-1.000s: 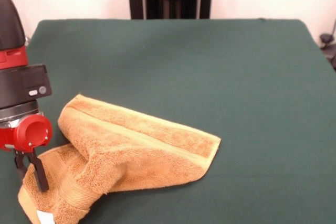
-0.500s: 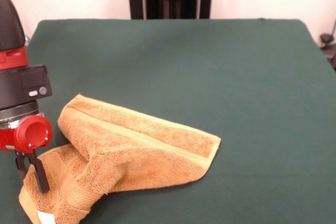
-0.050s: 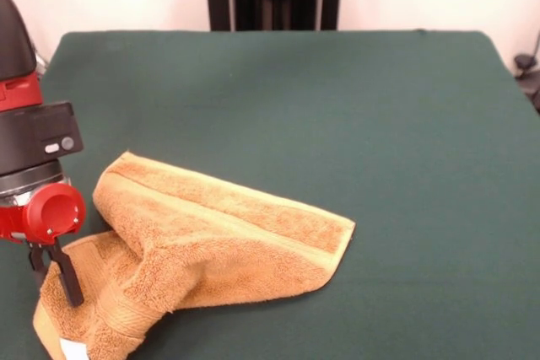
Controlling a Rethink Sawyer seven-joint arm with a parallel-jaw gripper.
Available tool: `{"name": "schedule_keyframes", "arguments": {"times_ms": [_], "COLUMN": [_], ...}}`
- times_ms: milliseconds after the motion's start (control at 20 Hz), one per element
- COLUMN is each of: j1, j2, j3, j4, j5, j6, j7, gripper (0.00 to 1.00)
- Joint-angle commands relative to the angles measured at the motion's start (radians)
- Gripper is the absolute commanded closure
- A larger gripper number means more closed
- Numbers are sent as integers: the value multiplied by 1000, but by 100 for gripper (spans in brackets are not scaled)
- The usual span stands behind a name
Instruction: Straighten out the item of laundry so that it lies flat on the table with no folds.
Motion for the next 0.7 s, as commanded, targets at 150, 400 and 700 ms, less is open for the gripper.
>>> {"name": "schedule_keyframes", "arguments": {"times_ms": [150,400,700], "j1": [61,56,57], "j2": [56,59,58], "j3": [48,54,52], "j4": [81,83,79], "j5": [17,18,18], "j6": [179,176,182], "j7": [-37,-40,-37], "gripper": [0,100,100]}}
